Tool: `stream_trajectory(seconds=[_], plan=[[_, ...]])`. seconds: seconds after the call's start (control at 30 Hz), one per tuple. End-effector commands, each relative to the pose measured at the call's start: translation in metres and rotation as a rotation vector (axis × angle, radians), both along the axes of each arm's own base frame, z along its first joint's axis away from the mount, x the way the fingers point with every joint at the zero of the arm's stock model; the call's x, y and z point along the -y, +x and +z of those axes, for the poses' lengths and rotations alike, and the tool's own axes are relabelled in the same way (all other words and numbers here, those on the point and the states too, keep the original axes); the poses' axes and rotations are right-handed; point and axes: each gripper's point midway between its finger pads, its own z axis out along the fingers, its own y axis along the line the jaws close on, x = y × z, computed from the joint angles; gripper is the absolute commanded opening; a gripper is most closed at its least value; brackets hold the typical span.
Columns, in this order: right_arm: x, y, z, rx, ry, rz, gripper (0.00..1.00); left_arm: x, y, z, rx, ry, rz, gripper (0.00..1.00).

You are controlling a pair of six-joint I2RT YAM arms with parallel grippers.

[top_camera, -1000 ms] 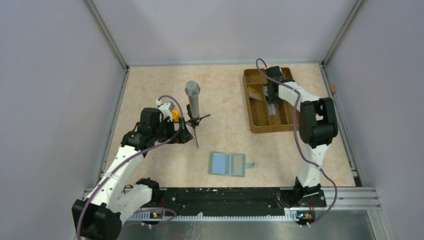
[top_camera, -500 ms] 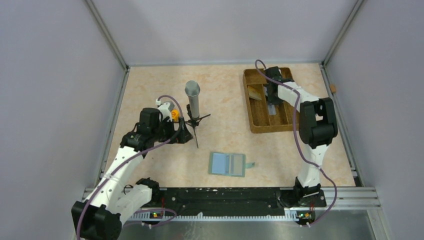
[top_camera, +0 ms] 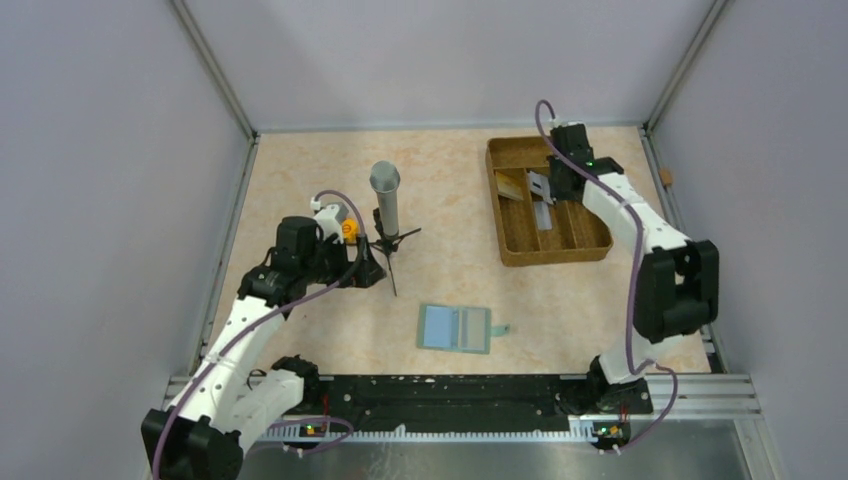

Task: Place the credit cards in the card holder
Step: Pick up the credit card from the storage box, then insert the credit card into the card holder.

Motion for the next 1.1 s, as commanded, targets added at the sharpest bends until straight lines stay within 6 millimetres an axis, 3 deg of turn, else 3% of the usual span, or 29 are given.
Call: stream_trajectory(seconds=[0.0, 0.13, 0.23, 0.47, 0.67, 0.87, 1.07], plan=[[-0.015, -0.026, 0.061, 0.149, 0.149, 0.018, 0.00, 0.008, 0.001, 0.016, 0.078, -0.033, -0.067, 0.99], [-0.056, -0.062, 0.090, 0.203, 0.387, 0.153, 0.00, 0.014, -0.005, 0.022, 0.088, -0.073, -0.087, 0.98], [-0.090, -0.102, 0.095, 0.166, 0.559, 0.283, 0.00, 0.019, -0.011, 0.025, 0.093, -0.130, -0.073, 0.97], [-0.141, -0.200, 0.065, -0.044, 0.881, 0.433, 0.00, 0.037, -0.030, 0.015, 0.039, -0.318, 0.001, 0.94], [-0.189, -0.259, 0.031, -0.183, 1.095, 0.470, 0.00, 0.066, -0.051, -0.022, -0.048, -0.368, 0.032, 0.89], [-0.211, -0.295, -0.004, -0.291, 1.154, 0.446, 0.00, 0.087, -0.062, -0.046, -0.119, -0.364, 0.022, 0.89], [-0.221, -0.310, -0.032, -0.341, 1.201, 0.379, 0.00, 0.093, -0.062, -0.061, -0.150, -0.372, 0.032, 0.85]])
